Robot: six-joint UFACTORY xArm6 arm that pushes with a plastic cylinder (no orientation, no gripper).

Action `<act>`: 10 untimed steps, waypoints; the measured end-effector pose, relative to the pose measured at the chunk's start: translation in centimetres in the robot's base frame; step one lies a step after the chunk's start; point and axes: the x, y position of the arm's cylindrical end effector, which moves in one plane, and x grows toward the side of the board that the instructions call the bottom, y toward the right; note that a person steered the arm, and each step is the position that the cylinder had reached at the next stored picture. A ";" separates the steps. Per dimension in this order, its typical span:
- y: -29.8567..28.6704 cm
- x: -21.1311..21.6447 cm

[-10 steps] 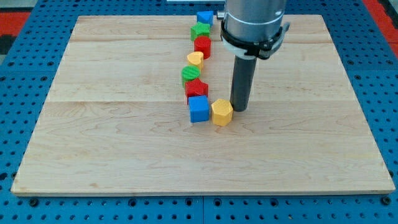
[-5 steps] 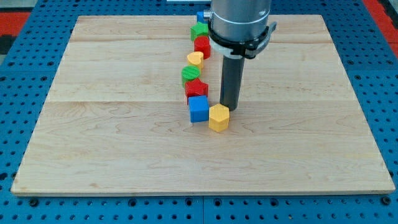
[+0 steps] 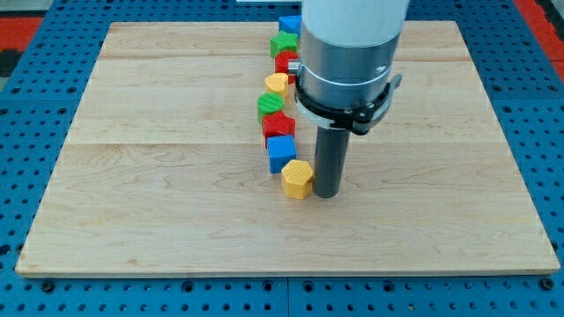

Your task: Slightly touch the green circle which is close to the yellow heart

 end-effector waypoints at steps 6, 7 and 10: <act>-12.2 -5.1; -11.3 -10.7; -9.1 -12.4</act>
